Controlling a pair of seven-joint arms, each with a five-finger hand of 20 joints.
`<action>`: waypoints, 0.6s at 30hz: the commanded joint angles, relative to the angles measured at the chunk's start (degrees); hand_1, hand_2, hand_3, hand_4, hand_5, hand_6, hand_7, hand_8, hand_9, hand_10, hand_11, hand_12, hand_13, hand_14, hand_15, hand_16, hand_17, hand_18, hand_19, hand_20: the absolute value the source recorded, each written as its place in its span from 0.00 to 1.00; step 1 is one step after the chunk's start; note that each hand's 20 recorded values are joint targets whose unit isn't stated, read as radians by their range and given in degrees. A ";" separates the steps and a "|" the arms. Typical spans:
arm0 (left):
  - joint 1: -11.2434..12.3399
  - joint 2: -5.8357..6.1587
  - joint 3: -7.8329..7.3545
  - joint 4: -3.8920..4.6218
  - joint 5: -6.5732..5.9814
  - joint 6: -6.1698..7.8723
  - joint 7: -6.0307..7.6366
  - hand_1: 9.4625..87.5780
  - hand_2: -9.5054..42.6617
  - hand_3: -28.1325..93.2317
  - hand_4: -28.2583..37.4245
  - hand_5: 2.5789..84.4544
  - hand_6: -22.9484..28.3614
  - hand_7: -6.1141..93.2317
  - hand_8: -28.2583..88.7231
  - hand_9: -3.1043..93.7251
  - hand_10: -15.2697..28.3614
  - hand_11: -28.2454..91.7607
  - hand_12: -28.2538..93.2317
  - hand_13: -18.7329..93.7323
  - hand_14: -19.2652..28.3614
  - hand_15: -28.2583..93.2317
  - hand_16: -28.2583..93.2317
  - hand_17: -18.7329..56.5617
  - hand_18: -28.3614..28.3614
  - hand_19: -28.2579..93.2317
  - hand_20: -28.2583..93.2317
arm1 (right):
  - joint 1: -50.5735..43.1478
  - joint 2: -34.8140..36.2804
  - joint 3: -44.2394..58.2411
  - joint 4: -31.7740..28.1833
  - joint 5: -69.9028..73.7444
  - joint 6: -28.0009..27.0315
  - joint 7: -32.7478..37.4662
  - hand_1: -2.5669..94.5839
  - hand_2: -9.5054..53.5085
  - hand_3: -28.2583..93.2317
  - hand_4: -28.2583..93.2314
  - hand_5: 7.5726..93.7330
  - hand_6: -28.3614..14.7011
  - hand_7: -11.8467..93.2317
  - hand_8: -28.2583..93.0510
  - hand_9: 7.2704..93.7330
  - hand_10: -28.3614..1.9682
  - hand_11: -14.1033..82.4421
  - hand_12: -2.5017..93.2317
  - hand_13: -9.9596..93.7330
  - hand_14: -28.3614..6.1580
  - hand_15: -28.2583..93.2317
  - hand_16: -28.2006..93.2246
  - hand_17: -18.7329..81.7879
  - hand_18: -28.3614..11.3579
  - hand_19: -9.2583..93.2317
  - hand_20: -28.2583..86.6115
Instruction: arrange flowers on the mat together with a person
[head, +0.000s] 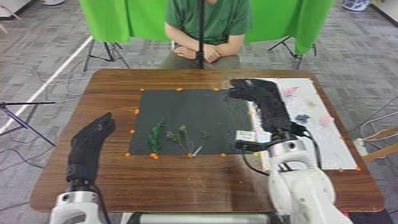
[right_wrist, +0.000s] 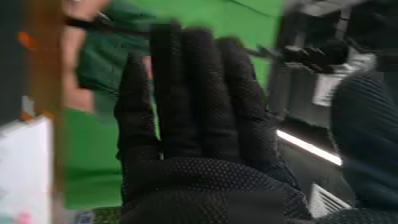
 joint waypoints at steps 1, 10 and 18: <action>-0.15 -0.48 1.78 1.02 -0.82 -1.85 2.25 0.25 0.09 0.77 0.16 0.54 0.51 0.20 0.19 0.47 0.64 0.36 0.34 0.46 0.74 0.32 0.25 0.33 0.67 0.27 0.37 | -12.95 1.90 10.77 -1.47 19.44 -0.83 -9.60 0.13 0.22 0.85 0.08 0.45 0.61 0.20 0.16 0.46 0.40 0.20 0.14 0.41 0.41 0.29 0.37 0.36 0.37 0.19 0.48; -0.33 -0.80 2.63 1.58 -1.37 -3.33 3.06 0.25 0.08 0.77 0.16 0.54 0.51 0.20 0.19 0.47 0.64 0.36 0.34 0.47 0.74 0.32 0.24 0.35 0.64 0.25 0.36 | -20.48 -3.27 16.67 -1.86 22.09 -5.56 -12.35 0.06 0.22 0.87 0.06 0.27 0.59 0.16 0.16 0.30 0.45 0.16 0.08 0.29 0.54 0.25 0.29 0.29 0.47 0.09 0.43; -0.21 -1.10 2.17 1.41 -0.94 -3.76 2.91 0.25 0.08 0.77 0.16 0.54 0.51 0.20 0.18 0.48 0.64 0.36 0.34 0.47 0.74 0.32 0.24 0.34 0.64 0.25 0.37 | -24.12 -4.11 18.46 -2.94 23.25 -4.32 -12.72 0.06 0.22 0.86 0.06 0.28 0.59 0.16 0.17 0.30 0.44 0.17 0.09 0.30 0.51 0.26 0.29 0.30 0.46 0.09 0.43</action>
